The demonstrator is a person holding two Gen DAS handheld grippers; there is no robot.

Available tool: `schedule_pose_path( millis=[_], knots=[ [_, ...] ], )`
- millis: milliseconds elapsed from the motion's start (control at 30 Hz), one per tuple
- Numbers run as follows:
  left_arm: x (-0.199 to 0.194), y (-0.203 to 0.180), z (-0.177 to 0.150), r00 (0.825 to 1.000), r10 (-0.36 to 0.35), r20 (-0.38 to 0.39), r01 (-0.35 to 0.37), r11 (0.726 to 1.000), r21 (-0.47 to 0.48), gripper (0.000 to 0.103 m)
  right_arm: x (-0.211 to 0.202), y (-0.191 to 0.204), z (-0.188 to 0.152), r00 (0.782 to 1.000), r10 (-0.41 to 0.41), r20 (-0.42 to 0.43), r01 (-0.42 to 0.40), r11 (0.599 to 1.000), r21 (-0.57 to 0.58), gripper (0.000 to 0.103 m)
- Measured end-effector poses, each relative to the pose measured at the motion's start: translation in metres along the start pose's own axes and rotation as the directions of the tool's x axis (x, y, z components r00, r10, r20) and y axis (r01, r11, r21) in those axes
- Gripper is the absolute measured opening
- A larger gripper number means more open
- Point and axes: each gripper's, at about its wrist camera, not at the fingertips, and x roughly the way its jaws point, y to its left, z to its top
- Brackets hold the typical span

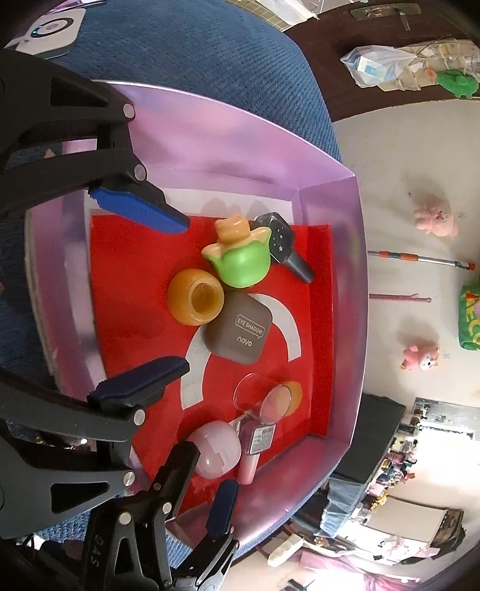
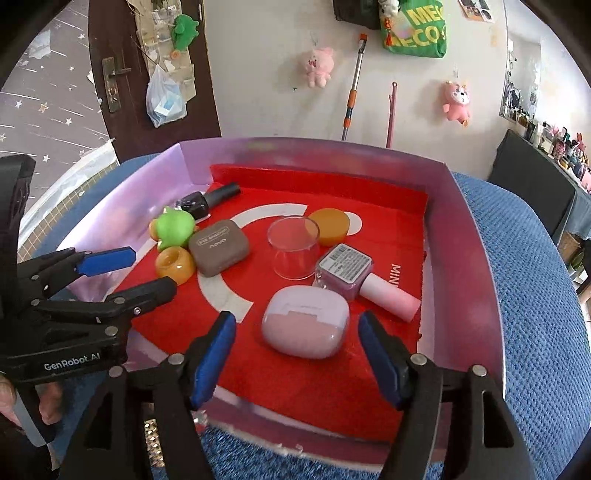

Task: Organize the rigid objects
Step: 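Withdraw both open tools from the box toward the gold roller and glitter bottle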

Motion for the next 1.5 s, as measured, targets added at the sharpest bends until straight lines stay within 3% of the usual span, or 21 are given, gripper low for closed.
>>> schedule_pose_path(
  millis=[267,400,533,1067,1500],
  knots=[
    [-0.016,-0.002,-0.006,1.0,-0.017,0.021,0.017,1.0,-0.015,0.07,-0.024,0.01,-0.006,0.999,0.021,0.047,-0.021,1.0,-0.011,0.083],
    [-0.024,-0.002,-0.011,0.999,-0.019,0.03,0.019,1.0,-0.021,0.075,-0.037,0.013,-0.01,0.997,0.021,0.08,-0.021,1.0,-0.009,0.096],
    [-0.034,-0.003,-0.014,0.998,-0.002,0.055,0.003,1.0,-0.026,0.091,-0.047,0.013,-0.014,0.995,0.021,0.1,-0.021,1.0,-0.002,0.096],
    [-0.061,0.006,-0.034,0.995,0.008,0.099,-0.001,0.997,-0.073,0.099,-0.075,0.023,-0.033,0.988,0.031,0.153,-0.029,0.999,-0.018,0.103],
    [-0.066,-0.002,-0.061,0.994,0.031,0.101,-0.026,0.998,-0.059,0.103,-0.075,0.029,-0.064,0.991,0.032,0.129,-0.032,0.999,0.003,0.103]
  ],
)
